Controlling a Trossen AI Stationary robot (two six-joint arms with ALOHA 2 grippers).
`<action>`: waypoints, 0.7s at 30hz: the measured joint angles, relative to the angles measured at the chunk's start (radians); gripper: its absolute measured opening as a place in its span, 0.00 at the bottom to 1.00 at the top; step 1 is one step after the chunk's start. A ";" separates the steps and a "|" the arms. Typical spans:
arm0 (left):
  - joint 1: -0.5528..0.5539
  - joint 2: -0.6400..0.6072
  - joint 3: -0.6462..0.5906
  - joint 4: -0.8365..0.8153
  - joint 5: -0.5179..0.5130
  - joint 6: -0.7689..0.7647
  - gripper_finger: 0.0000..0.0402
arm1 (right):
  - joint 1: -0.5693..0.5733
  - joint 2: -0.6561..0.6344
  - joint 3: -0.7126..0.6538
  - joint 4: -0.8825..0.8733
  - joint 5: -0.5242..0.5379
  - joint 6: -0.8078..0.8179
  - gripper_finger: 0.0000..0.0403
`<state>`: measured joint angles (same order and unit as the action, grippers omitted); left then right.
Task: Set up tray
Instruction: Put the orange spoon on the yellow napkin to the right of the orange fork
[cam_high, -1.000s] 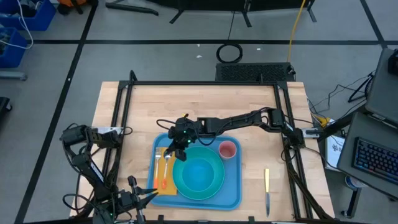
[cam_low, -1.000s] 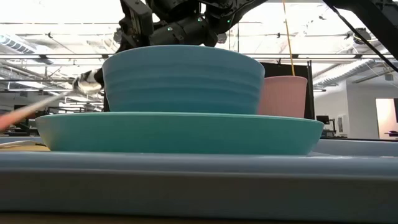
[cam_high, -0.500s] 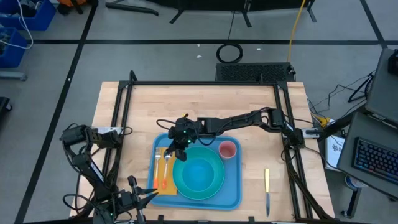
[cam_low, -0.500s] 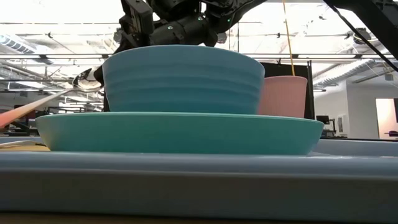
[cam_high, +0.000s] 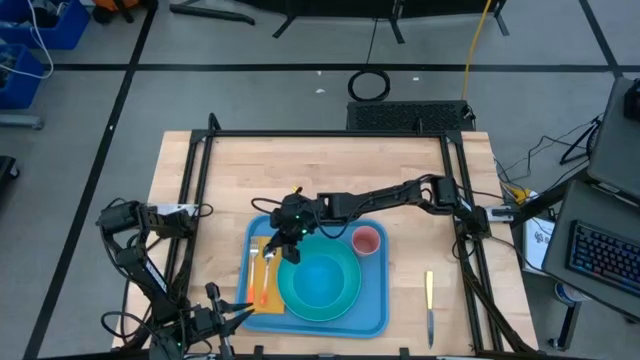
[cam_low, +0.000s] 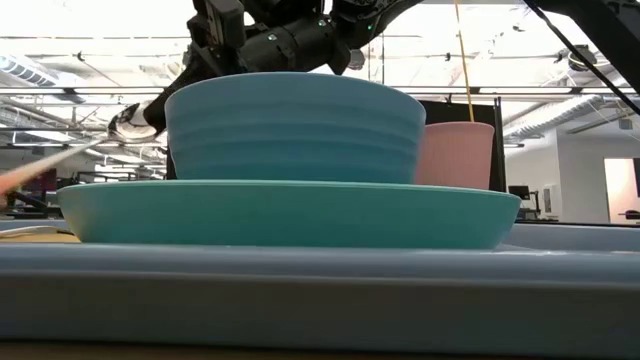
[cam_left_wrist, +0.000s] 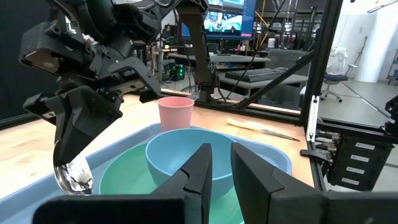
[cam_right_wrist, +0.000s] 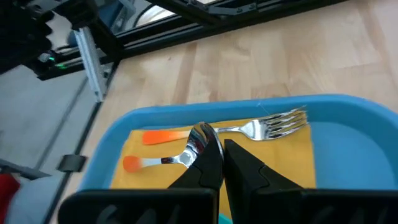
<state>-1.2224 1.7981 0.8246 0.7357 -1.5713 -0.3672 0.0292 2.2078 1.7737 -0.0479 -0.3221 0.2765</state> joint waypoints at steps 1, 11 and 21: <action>0.000 0.000 0.000 0.000 0.000 0.000 0.16 | 0.003 0.000 0.000 0.002 0.011 -0.008 0.00; 0.000 0.000 0.000 -0.001 0.000 -0.002 0.16 | 0.005 0.000 0.000 0.036 0.010 -0.012 0.00; 0.000 0.000 0.000 -0.002 0.001 -0.004 0.16 | 0.004 0.000 0.000 0.049 0.007 -0.011 0.00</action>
<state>-1.2224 1.7981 0.8246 0.7341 -1.5707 -0.3710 0.0330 2.2074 1.7737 0.0012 -0.3153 0.2657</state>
